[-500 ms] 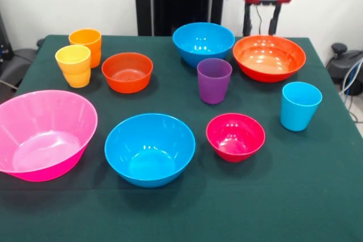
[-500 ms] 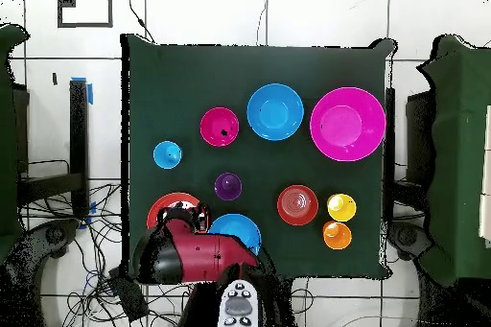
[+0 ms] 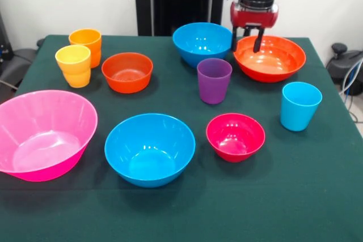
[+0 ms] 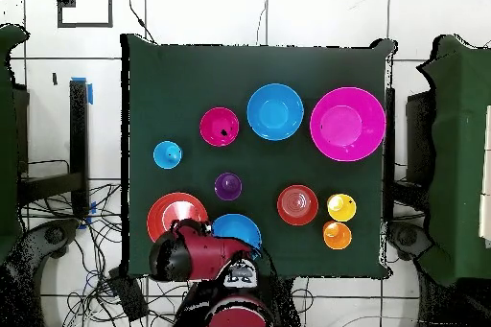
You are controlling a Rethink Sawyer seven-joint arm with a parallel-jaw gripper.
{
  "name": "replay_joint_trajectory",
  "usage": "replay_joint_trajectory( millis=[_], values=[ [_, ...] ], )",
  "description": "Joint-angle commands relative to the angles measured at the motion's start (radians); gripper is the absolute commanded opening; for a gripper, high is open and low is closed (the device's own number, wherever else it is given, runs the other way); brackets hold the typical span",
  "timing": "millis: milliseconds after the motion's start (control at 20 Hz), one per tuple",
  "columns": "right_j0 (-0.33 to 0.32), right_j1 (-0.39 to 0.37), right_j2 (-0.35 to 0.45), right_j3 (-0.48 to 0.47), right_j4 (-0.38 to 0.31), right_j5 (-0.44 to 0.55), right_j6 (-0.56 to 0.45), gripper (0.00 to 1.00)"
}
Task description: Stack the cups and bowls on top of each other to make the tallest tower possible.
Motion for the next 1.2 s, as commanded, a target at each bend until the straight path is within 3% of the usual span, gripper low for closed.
replay_joint_trajectory(
  millis=[50,400,600,900,1200],
  values=[
    [-0.017,0.033,0.033,-0.08,-0.01,0.043,0.116,1.0],
    [-0.135,0.029,0.053,-0.142,-0.122,0.109,-0.021,1.0],
    [-0.167,0.035,0.051,-0.198,-0.182,0.164,-0.066,1.0],
    [-0.169,0.003,0.059,-0.233,-0.224,0.236,-0.046,1.0],
    [-0.204,-0.038,0.133,-0.234,-0.208,0.3,-0.009,1.0]
  ],
)
